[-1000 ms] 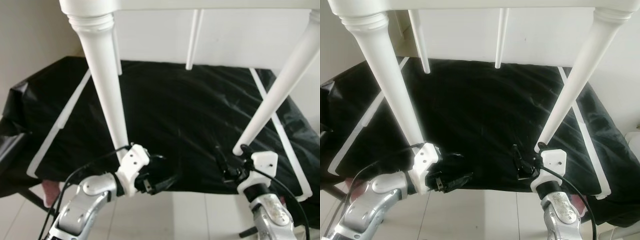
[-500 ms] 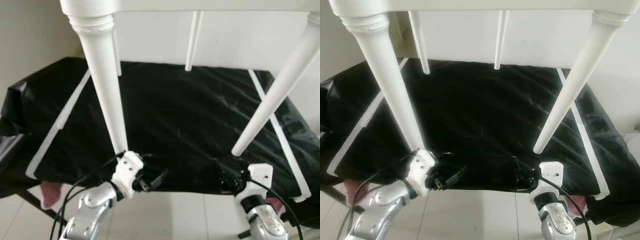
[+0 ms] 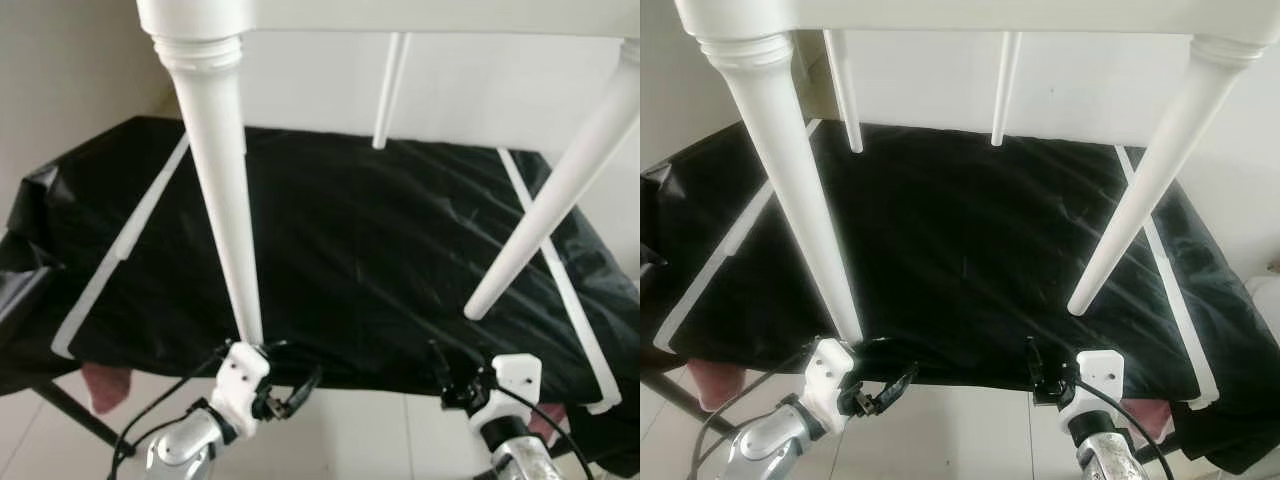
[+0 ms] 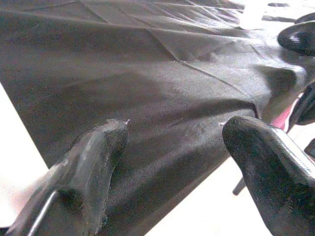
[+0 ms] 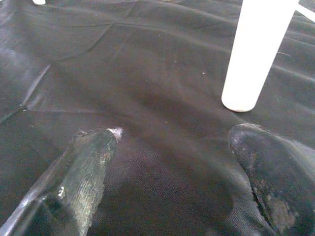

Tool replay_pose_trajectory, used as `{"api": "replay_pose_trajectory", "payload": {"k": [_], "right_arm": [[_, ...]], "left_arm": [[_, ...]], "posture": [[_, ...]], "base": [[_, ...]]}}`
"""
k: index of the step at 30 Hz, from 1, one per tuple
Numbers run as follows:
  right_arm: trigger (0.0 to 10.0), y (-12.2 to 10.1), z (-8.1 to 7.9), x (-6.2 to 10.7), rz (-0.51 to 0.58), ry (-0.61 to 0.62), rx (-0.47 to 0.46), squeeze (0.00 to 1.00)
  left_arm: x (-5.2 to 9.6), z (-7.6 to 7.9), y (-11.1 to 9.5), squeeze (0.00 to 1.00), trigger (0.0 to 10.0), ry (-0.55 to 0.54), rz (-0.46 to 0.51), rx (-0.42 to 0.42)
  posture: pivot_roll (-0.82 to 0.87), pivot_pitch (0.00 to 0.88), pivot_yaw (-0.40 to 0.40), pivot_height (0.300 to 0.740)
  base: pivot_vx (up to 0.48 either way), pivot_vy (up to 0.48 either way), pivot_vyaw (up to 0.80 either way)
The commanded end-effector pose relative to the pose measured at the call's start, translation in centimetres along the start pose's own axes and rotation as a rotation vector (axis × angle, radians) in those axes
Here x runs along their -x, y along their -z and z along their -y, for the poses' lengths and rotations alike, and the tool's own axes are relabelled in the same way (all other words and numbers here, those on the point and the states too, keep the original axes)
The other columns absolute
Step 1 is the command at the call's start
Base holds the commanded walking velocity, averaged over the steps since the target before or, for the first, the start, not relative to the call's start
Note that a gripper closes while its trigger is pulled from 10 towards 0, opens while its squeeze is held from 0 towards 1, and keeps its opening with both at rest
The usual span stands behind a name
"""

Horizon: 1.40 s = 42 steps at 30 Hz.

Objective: Building children table

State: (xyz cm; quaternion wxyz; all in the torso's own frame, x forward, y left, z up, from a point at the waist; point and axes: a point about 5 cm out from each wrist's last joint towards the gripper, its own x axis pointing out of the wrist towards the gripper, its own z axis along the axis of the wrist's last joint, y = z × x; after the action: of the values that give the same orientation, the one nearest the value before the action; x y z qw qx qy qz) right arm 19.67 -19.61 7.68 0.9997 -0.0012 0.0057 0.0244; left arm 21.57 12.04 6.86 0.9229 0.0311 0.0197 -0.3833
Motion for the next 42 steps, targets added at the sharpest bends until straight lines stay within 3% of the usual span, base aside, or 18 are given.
{"api": "replay_pose_trajectory", "payload": {"k": [1,5,11,14,22,24,27,28,36,37,41,42], "right_arm": [[10.0,0.2,0.1,0.1,0.0,0.017,-0.001,0.0],[10.0,0.3,0.0,0.2,0.017,0.006,-0.001,0.0],[10.0,0.6,-1.0,1.3,0.0,-0.161,0.022,0.0],[10.0,0.8,-1.1,2.4,-0.035,-0.311,0.073,0.0],[10.0,1.7,-0.5,5.0,-0.193,-0.704,0.159,0.0],[10.0,2.3,-0.1,5.7,-0.243,-0.777,0.185,0.0],[10.0,2.8,0.4,6.0,-0.282,-0.808,0.193,0.0],[10.0,3.7,0.7,6.3,-0.332,-0.831,0.19,0.0],[10.0,7.2,1.7,6.9,-0.47,-0.745,0.149,0.0],[10.0,8.6,2.0,7.1,-0.519,-0.699,0.124,0.0],[10.0,10.0,2.4,7.0,-0.562,-0.623,0.071,0.0],[10.0,11.1,2.7,6.9,-0.605,-0.534,0.029,0.0]], "left_arm": [[0.3,-0.4,0.5,0.0,10.0,-0.078,-0.015,-0.007],[0.5,-0.2,0.7,0.0,10.0,-0.066,-0.001,-0.009],[1.6,0.1,1.1,0.0,10.0,0.03,-0.01,-0.051],[2.5,0.2,1.3,0.0,10.0,0.157,-0.063,-0.031],[5.6,-0.1,1.6,0.0,10.0,0.465,-0.209,-0.11],[6.4,0.1,1.8,0.0,10.0,0.536,-0.248,-0.139],[7.0,0.0,2.2,0.0,10.0,0.558,-0.282,-0.174],[7.9,0.0,3.6,0.0,10.0,0.586,-0.352,-0.23],[9.2,-0.3,7.5,0.0,10.0,0.502,-0.489,-0.162],[9.5,-0.6,8.8,0.0,10.0,0.44,-0.53,-0.12],[9.6,-0.8,10.1,0.0,10.0,0.367,-0.574,-0.042],[9.5,-0.8,11.1,0.0,10.0,0.315,-0.613,-0.003]], "posture": [[0.04,0.016,-0.047,0.74],[0.04,0.015,-0.045,0.74],[0.04,0.017,-0.038,0.74],[0.05,0.024,-0.036,0.74],[0.05,0.031,-0.025,0.74],[0.06,0.03,-0.024,0.74],[0.06,0.03,-0.024,0.74],[0.07,0.024,-0.024,0.74],[0.07,0.015,-0.027,0.74],[0.07,0.015,-0.027,0.74],[0.06,0.011,-0.027,0.74],[0.06,0.006,-0.027,0.74]], "base": [[0.0,0.0,0.0],[0.0,0.0,0.0],[0.0,0.0,0.0],[0.0,0.0,0.0],[0.0,0.0,0.0],[0.0,0.0,0.0],[0.0,0.0,0.0],[0.0,0.0,0.0],[0.0,0.0,0.0],[0.0,0.0,0.0],[0.0,0.0,0.0],[0.0,0.0,0.0]]}}
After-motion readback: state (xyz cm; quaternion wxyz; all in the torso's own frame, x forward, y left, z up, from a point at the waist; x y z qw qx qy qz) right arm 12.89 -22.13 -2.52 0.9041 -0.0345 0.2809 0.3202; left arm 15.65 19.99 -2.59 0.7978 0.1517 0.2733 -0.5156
